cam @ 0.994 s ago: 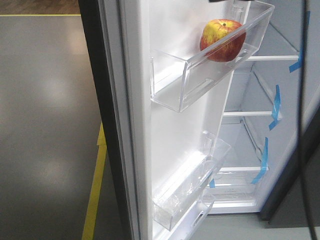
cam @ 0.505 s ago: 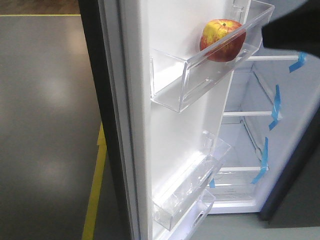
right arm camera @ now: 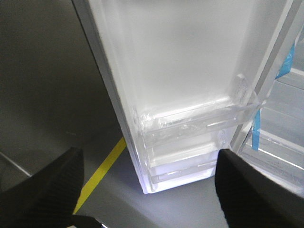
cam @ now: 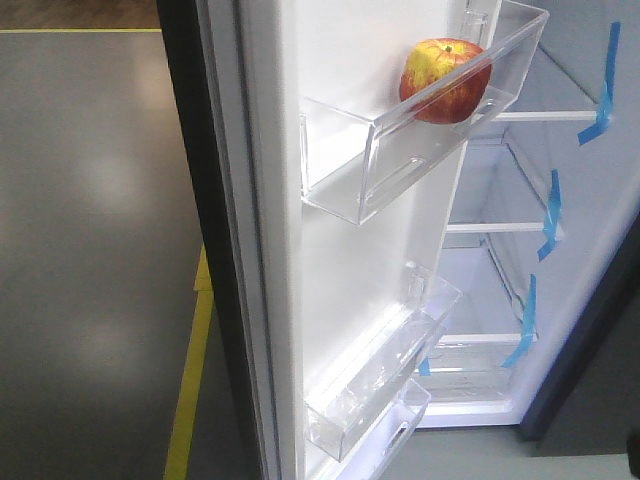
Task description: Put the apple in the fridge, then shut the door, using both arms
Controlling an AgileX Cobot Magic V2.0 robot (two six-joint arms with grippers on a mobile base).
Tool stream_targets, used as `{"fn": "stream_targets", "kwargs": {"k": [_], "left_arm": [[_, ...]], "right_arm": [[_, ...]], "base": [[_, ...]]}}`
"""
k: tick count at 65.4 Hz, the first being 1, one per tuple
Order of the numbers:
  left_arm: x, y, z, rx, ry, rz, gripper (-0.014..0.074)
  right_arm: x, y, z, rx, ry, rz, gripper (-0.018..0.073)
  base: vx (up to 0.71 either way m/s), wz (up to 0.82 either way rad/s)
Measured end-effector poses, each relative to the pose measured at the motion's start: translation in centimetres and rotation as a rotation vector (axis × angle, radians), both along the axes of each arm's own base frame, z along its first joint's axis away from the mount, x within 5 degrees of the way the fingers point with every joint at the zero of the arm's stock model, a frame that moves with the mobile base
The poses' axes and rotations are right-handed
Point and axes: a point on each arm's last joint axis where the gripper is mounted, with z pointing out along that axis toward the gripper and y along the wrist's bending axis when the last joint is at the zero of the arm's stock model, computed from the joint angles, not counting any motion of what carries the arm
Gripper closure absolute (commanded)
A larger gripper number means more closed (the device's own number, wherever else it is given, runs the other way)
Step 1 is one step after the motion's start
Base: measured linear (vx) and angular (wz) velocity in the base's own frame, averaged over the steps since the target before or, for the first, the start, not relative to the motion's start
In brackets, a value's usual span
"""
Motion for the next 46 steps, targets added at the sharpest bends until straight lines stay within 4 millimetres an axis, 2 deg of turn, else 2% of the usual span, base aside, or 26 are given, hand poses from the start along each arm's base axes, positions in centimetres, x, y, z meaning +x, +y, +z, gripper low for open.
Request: {"fn": "stream_targets", "kwargs": {"k": [12,26,37,46], "left_arm": [[0.0,0.0,0.0,0.000,0.000,0.000,0.0602],[0.0,0.0,0.0,0.000,0.000,0.000,0.0602],[0.0,0.0,0.0,0.000,0.000,0.000,0.0602],[0.0,0.0,0.0,0.000,0.000,0.000,0.0602]], "right_arm": [[-3.9,-0.8,-2.6,-0.014,-0.009,0.024,0.0020],[-7.2,-1.5,-3.4,0.012,-0.128,0.027,0.0020],[-8.6,-1.7,-3.6,0.023,-0.182,0.028,0.0020],[-8.7,-1.7,-3.6,0.025,-0.184,0.031,0.0020]], "base": [[0.00,0.00],[0.00,0.00],[0.00,0.00],[0.00,0.00]]}}
